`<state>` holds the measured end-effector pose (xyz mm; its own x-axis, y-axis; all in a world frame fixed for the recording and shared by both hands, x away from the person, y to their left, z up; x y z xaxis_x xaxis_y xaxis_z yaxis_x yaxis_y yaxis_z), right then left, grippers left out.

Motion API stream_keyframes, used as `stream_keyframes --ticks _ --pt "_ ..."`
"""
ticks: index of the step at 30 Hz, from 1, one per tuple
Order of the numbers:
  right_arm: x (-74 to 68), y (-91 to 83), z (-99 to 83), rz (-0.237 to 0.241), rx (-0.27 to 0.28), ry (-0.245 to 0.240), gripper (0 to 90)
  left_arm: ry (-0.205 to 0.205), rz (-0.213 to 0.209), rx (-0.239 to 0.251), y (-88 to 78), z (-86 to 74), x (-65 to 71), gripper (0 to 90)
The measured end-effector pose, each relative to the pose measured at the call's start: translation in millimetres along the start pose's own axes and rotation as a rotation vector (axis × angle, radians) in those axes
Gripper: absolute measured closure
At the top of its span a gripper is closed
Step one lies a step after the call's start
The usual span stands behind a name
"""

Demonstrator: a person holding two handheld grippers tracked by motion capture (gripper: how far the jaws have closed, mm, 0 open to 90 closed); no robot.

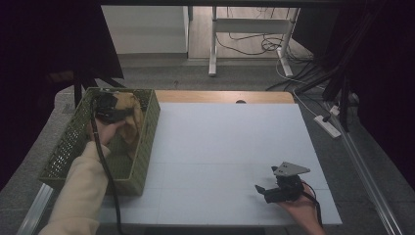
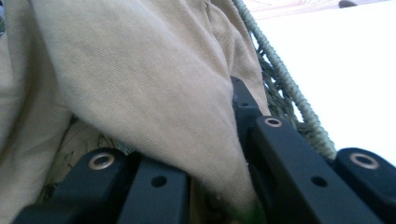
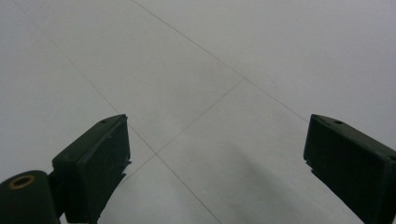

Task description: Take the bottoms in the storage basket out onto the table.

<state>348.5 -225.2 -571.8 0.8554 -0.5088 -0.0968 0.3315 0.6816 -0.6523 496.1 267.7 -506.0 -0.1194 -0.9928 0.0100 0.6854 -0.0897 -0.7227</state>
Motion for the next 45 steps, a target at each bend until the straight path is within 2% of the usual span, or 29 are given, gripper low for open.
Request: stream_keyframes --ticks 18,35,45 --pt "0.0 0.6 -0.6 -0.002 -0.004 0.001 7.0 0.001 -0.035 0.056 -22.1 -1.1 2.2 81.2" --pt "0.1 0.8 -0.9 -0.004 -0.007 0.001 7.0 -0.002 -0.031 0.091 -33.3 1.8 -0.1 81.2" --pt "0.3 0.8 -1.2 -0.007 -0.011 -0.003 7.0 -0.009 -0.038 0.122 -45.6 4.5 -2.1 81.2"
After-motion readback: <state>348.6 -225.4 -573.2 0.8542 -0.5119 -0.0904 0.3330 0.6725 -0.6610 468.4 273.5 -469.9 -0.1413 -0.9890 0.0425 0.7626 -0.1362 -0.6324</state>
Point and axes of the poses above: each handheld gripper's, and its own axes: y roughly forward along the jaws, z roughly out of its top, x roughly to its right, the point moved 10 cm from there along y, roughly forward along the jaws, and after that the axes turned 15 degrees about z, right-handed, at the moved point
